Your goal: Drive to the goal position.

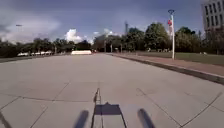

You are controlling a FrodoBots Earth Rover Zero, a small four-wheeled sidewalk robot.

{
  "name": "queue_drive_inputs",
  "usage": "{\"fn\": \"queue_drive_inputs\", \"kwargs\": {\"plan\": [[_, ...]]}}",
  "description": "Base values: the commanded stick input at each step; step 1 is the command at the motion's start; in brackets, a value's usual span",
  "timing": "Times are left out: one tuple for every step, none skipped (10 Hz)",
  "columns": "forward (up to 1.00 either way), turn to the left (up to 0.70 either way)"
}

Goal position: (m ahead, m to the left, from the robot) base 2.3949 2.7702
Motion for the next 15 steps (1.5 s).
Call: {"fn": "queue_drive_inputs", "kwargs": {"plan": [[0.0, 0.0], [0.0, 0.0], [0.0, 0.0], [0.0, 0.0], [0.18, -0.02], [0.56, -0.02], [1.0, -0.02], [1.0, -0.02], [1.0, -0.02], [1.0, -0.02], [1.0, -0.02], [1.0, -0.02], [1.0, -0.02], [1.0, -0.02], [1.0, -0.02]]}}
